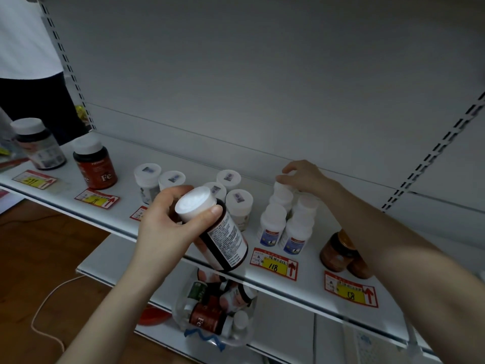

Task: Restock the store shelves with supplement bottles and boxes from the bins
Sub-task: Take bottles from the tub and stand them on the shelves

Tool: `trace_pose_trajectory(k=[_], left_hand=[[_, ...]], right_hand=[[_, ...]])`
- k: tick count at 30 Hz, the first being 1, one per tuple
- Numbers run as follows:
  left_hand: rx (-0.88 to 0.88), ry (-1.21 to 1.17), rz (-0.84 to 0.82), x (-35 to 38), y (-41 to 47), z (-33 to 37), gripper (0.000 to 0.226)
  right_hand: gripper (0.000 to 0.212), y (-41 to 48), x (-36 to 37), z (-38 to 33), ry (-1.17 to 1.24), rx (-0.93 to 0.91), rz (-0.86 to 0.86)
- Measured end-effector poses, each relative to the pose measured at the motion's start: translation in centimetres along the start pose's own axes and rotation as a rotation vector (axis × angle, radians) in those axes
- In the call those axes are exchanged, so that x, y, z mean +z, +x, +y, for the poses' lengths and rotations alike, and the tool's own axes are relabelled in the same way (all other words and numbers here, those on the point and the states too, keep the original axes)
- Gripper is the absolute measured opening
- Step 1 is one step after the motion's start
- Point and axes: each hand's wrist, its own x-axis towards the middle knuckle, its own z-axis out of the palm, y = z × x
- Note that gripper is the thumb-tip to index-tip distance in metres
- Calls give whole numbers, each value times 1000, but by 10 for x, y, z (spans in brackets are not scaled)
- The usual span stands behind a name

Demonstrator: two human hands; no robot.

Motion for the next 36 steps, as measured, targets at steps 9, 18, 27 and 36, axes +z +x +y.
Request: trace_pose_trajectory(k=[9, 18, 27, 36], left_hand=[[-43, -91, -17, -4, 16, 8, 54], [-59, -178, 172, -36, 46, 30, 28], [-63, -376, -167, -126, 59, 6, 37], [173, -57, -30, -206, 90, -21, 57]], right_hand=[[24, -20, -2, -30, 8, -201, 301], [50, -119, 44, -130, 432, -462, -226], [26, -108, 74, -190, 734, -540, -374], [29, -86, 105, -282, 615, -461, -322]])
